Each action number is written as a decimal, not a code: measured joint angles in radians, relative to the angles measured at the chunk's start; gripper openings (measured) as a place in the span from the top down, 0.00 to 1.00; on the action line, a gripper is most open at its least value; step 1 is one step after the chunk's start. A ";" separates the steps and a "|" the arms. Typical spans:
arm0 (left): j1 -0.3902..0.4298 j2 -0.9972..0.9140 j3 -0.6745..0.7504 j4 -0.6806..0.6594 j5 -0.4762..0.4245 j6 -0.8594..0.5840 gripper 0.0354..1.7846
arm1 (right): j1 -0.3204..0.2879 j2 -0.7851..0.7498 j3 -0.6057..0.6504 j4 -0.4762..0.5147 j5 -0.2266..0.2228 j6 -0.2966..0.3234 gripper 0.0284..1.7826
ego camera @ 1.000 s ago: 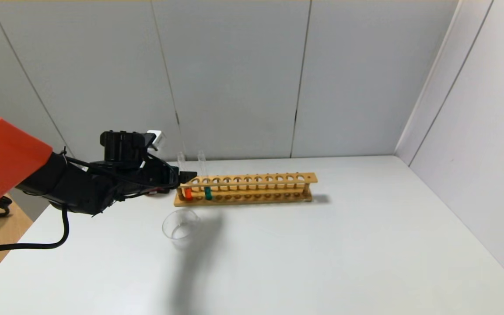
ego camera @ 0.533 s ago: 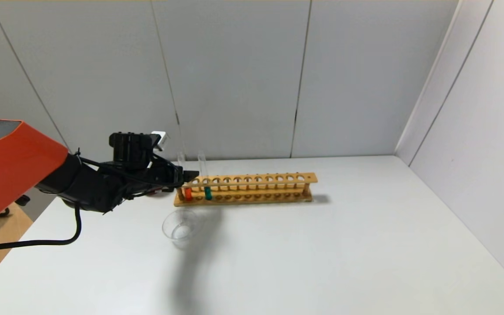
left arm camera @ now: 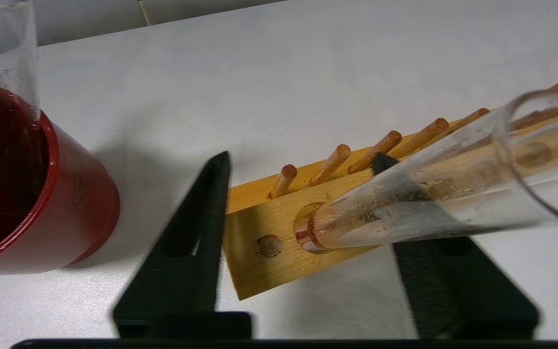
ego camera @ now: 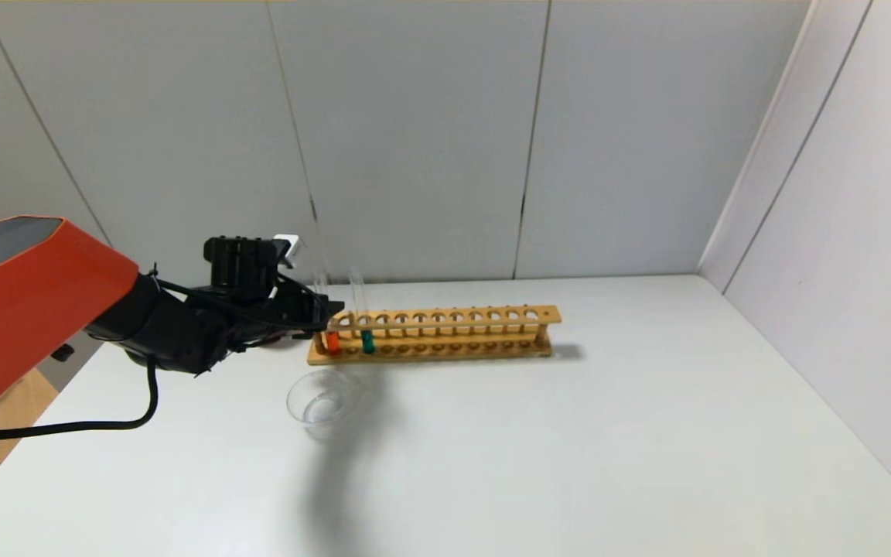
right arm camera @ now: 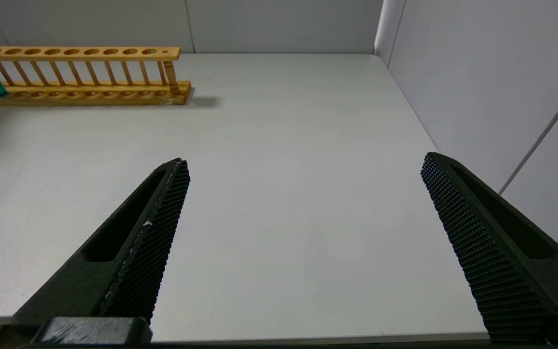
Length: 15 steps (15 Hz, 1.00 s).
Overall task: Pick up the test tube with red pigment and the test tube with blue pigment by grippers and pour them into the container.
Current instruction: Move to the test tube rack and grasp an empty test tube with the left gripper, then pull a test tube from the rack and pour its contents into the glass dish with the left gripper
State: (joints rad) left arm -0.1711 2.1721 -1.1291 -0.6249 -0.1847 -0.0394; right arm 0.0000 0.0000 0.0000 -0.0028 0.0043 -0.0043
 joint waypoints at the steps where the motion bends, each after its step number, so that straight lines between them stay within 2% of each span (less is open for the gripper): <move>1: 0.000 0.001 -0.001 0.000 0.000 0.000 0.60 | 0.000 0.000 0.000 0.000 0.000 0.000 0.02; 3: -0.004 -0.001 -0.001 -0.001 0.000 0.000 0.77 | 0.000 0.000 0.000 0.000 0.000 0.000 0.02; 4: -0.007 -0.003 0.001 -0.003 0.003 -0.001 0.82 | 0.000 0.000 0.000 0.000 0.000 0.000 0.02; 8: -0.023 -0.017 0.007 -0.018 0.037 -0.005 0.83 | 0.000 0.000 0.000 0.000 0.000 0.000 0.02; 11: -0.035 -0.018 -0.002 -0.090 0.136 0.005 0.83 | 0.000 0.000 0.000 0.000 0.000 0.000 0.02; 15: -0.035 -0.063 -0.043 -0.042 0.163 0.038 0.83 | 0.000 0.000 0.000 0.000 0.000 0.000 0.02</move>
State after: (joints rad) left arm -0.2064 2.1089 -1.1717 -0.6672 -0.0221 -0.0013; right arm 0.0000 0.0000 0.0000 -0.0028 0.0038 -0.0038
